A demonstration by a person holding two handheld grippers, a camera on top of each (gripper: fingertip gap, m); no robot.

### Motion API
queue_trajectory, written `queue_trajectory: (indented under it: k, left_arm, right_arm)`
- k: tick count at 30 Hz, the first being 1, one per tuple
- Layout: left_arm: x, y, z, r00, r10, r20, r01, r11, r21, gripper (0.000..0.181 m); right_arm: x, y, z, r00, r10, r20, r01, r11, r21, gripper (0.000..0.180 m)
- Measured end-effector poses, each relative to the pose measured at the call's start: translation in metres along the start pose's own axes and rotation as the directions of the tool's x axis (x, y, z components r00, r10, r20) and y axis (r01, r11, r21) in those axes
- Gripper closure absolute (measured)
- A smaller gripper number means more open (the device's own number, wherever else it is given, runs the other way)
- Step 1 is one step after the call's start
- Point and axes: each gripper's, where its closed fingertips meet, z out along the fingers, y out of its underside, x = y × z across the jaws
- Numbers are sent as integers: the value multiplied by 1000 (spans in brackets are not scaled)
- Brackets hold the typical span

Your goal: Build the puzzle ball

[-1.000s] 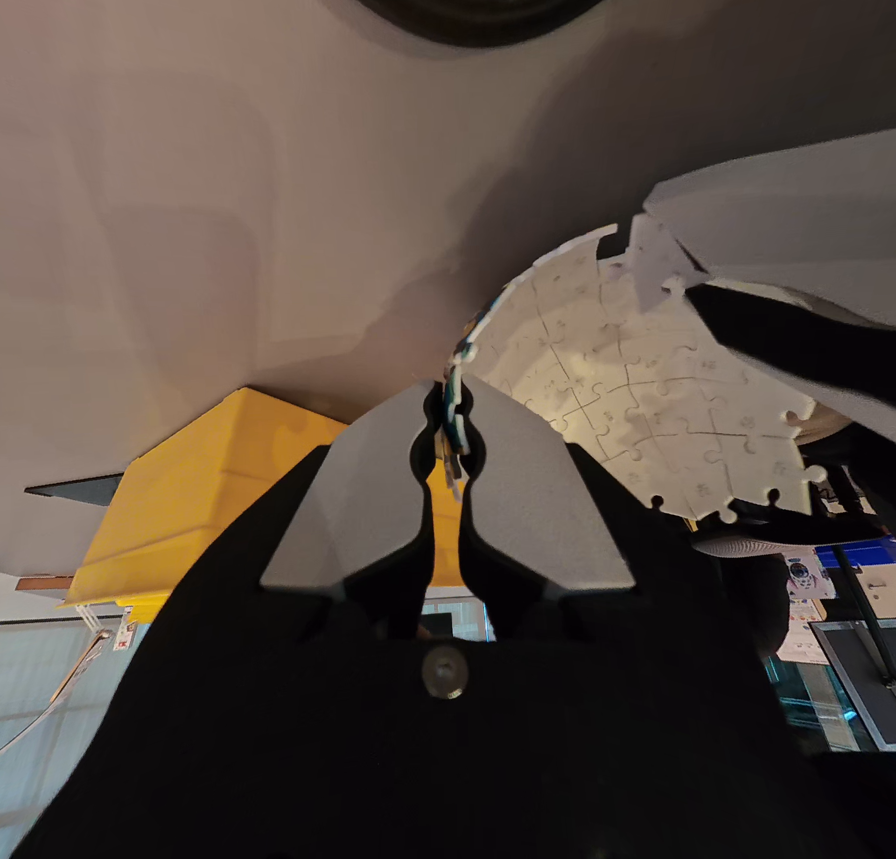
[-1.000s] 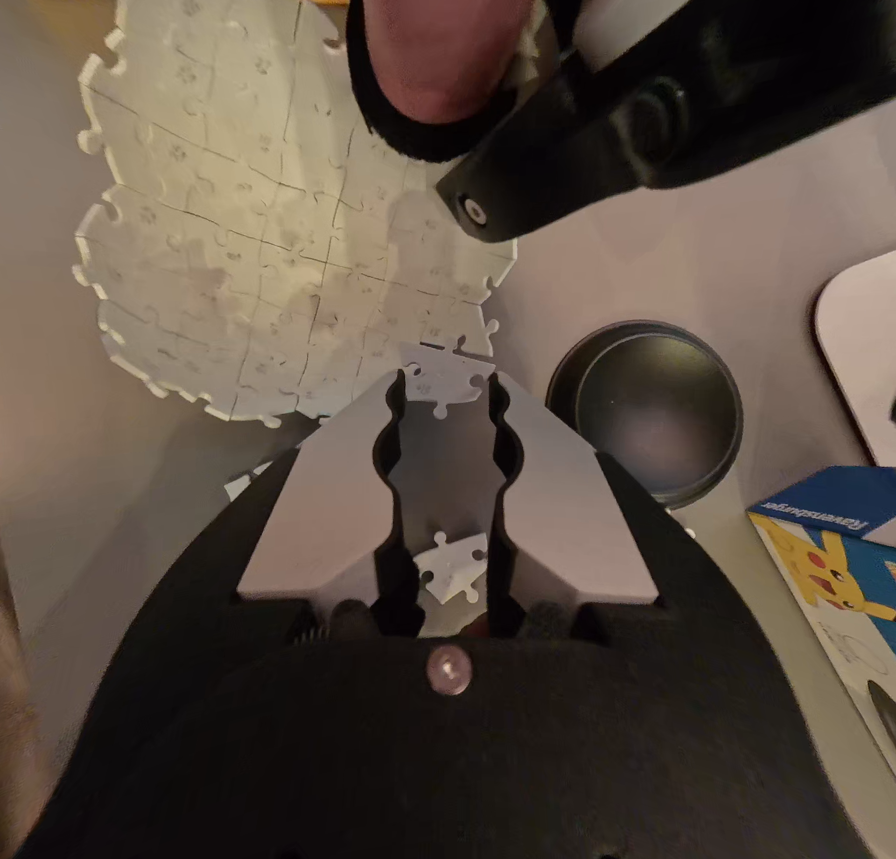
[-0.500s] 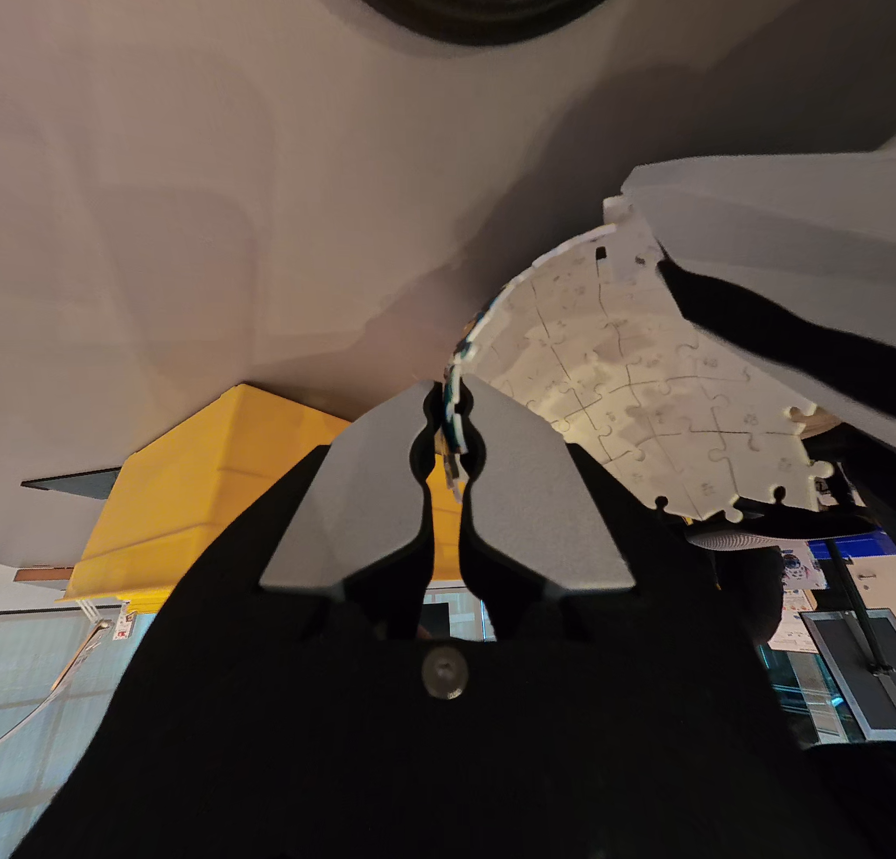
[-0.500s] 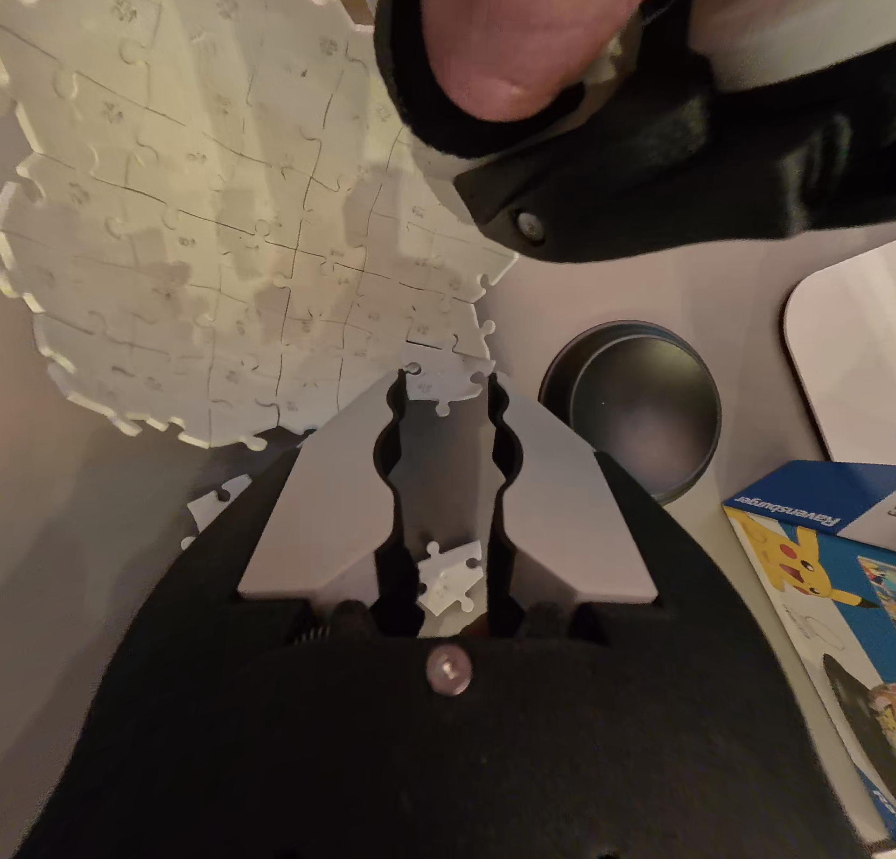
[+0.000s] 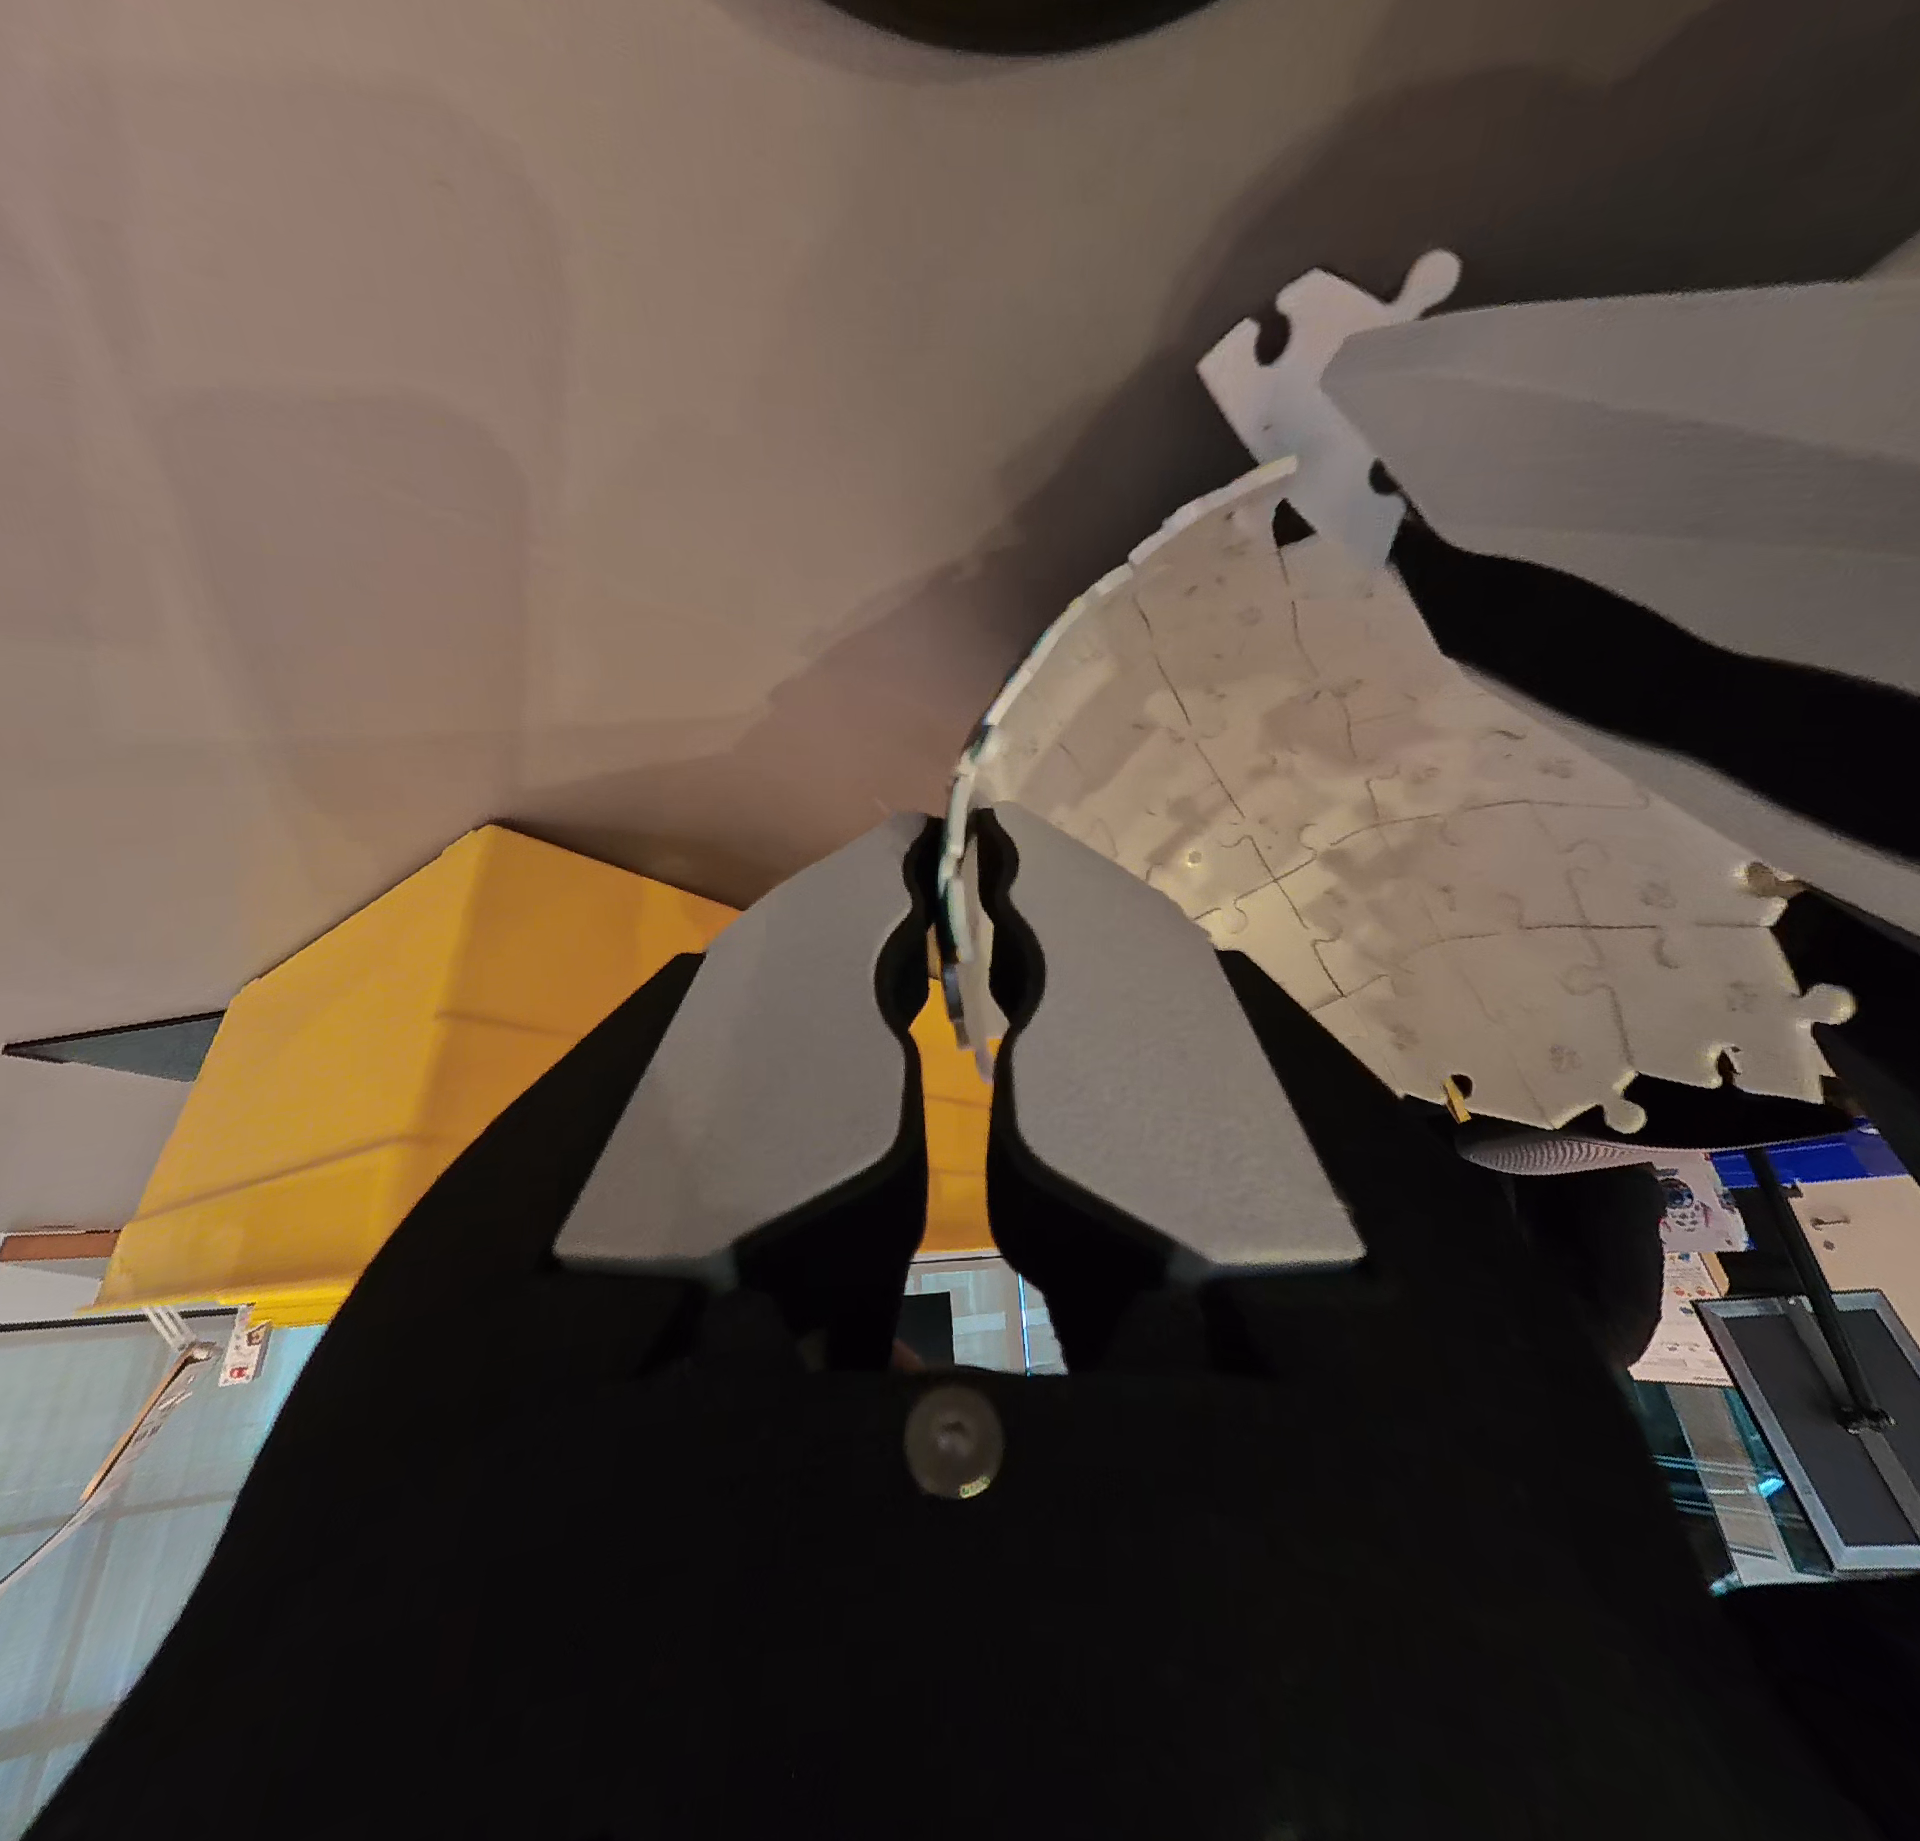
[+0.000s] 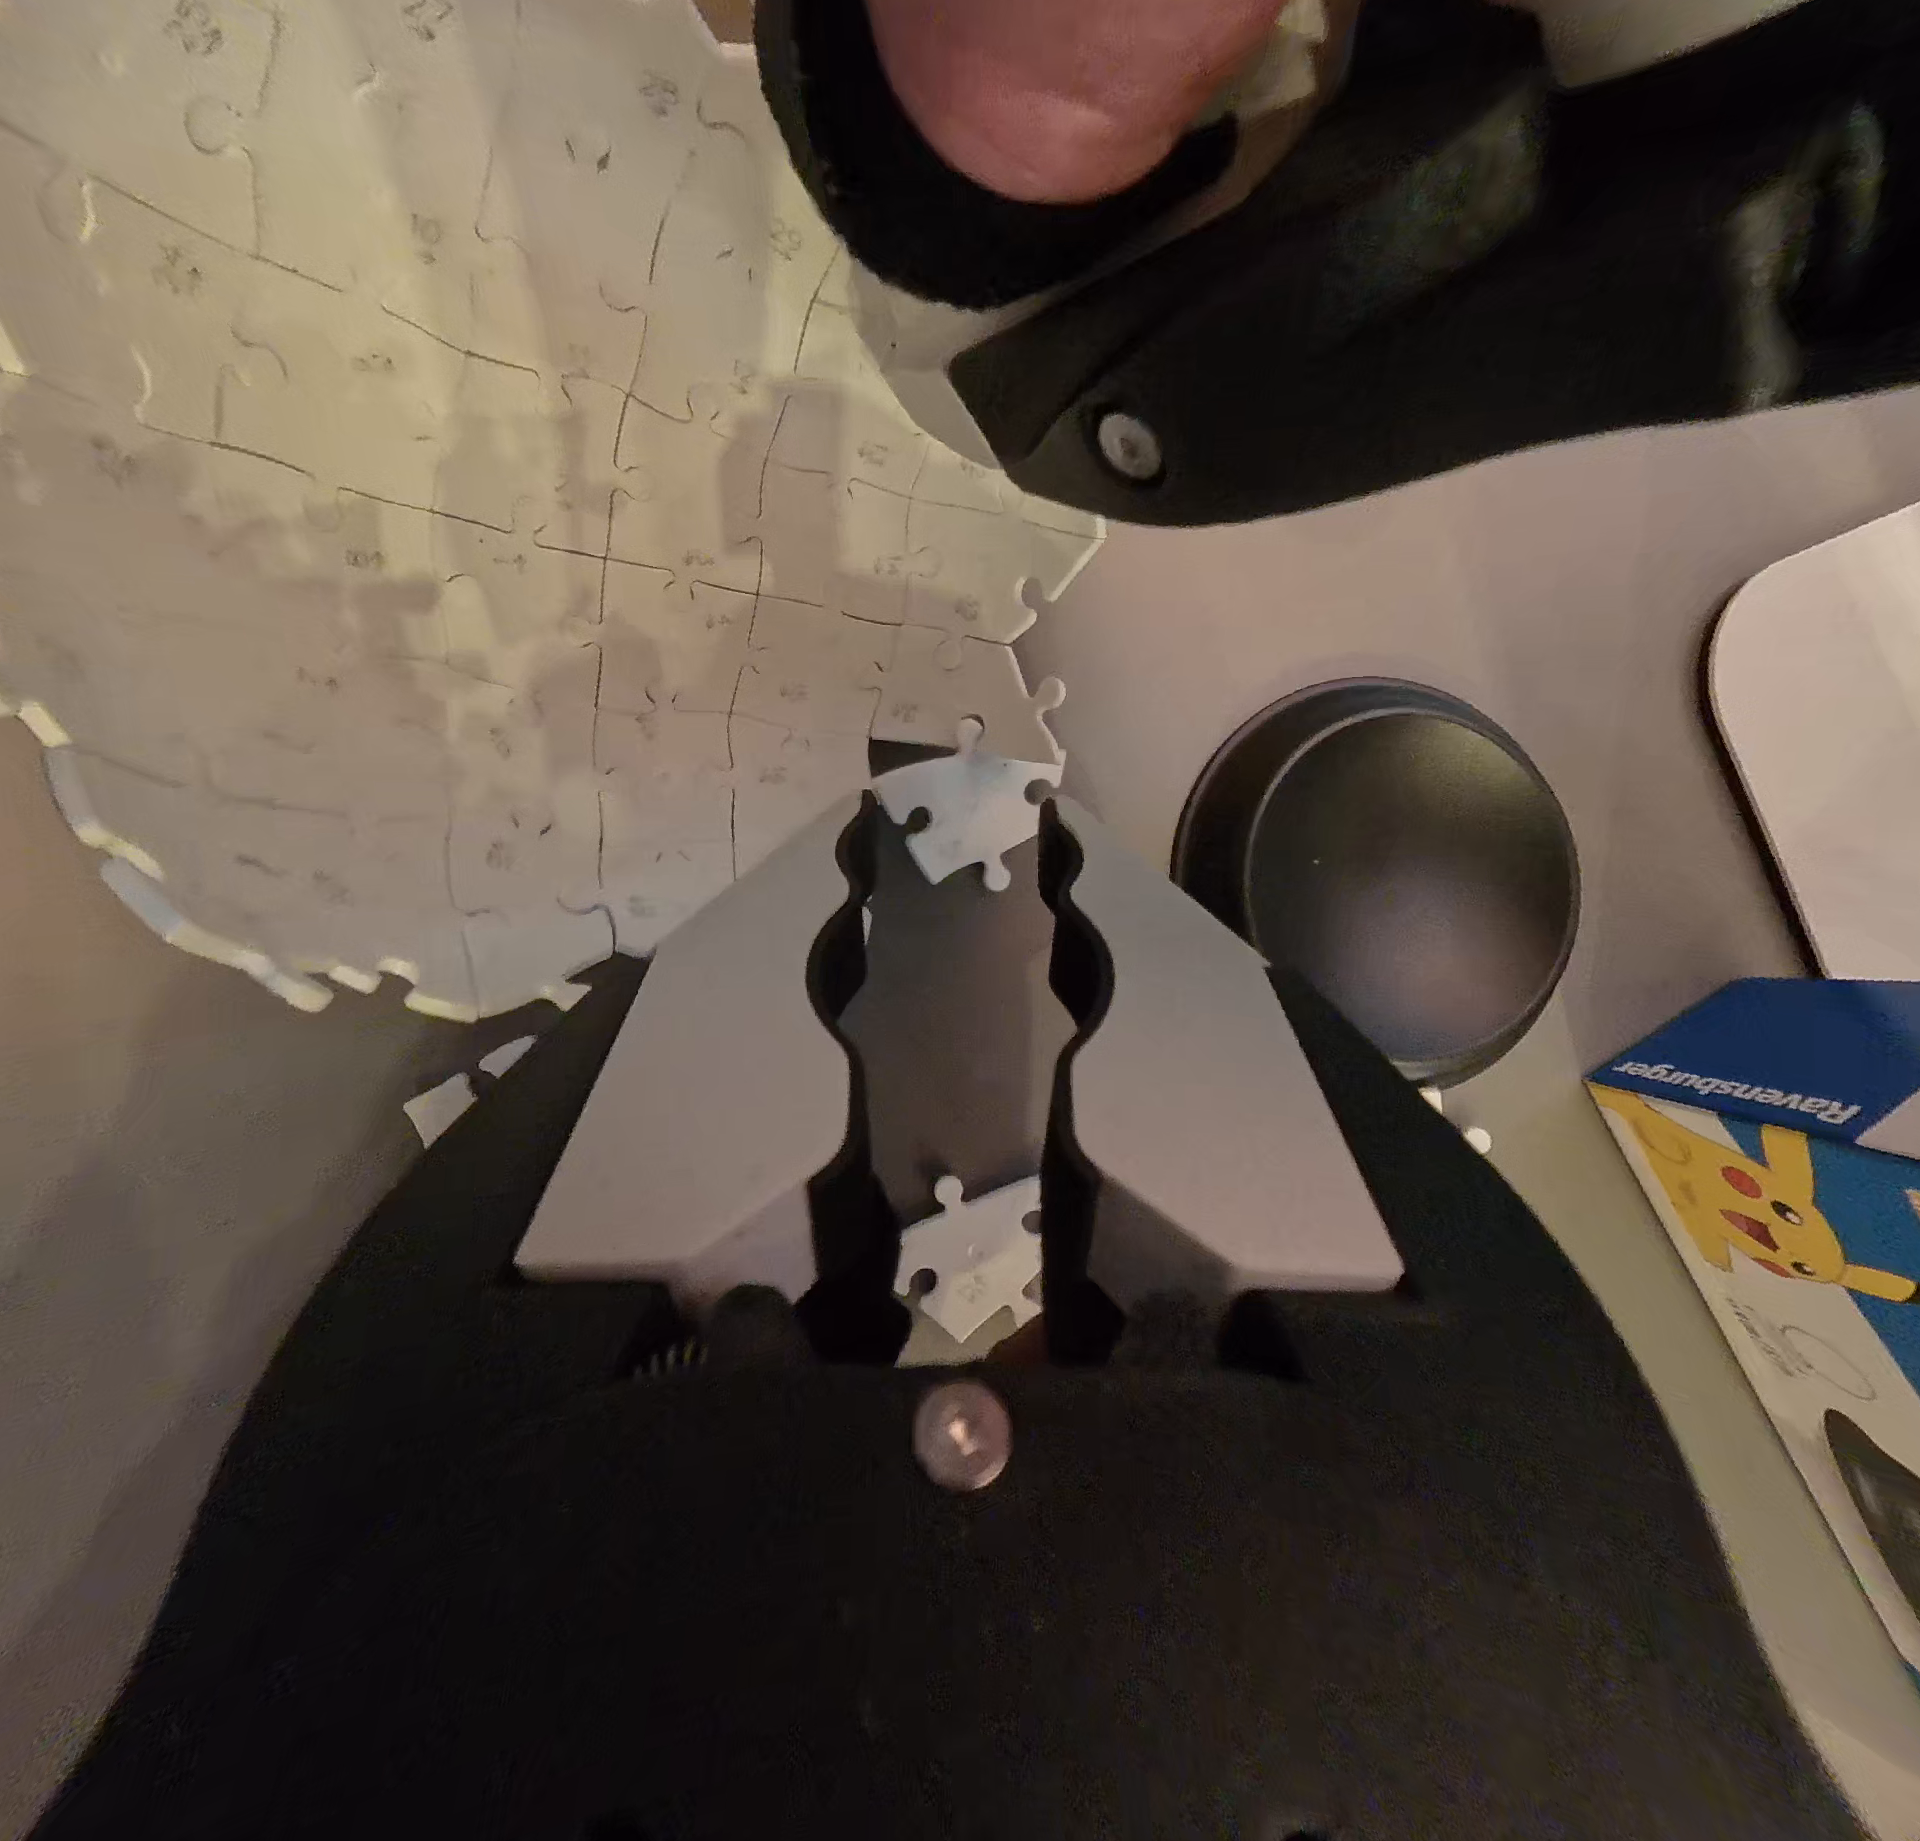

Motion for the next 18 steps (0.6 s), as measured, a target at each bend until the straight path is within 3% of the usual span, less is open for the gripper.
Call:
queue_trajectory:
  k: [18]
  left_arm:
    - [-1, 1, 4, 1000, -11, -5, 11, 1000, -10, 173]
  right_arm:
    - [0, -1, 1, 981, 124, 146, -131, 991, 41, 160]
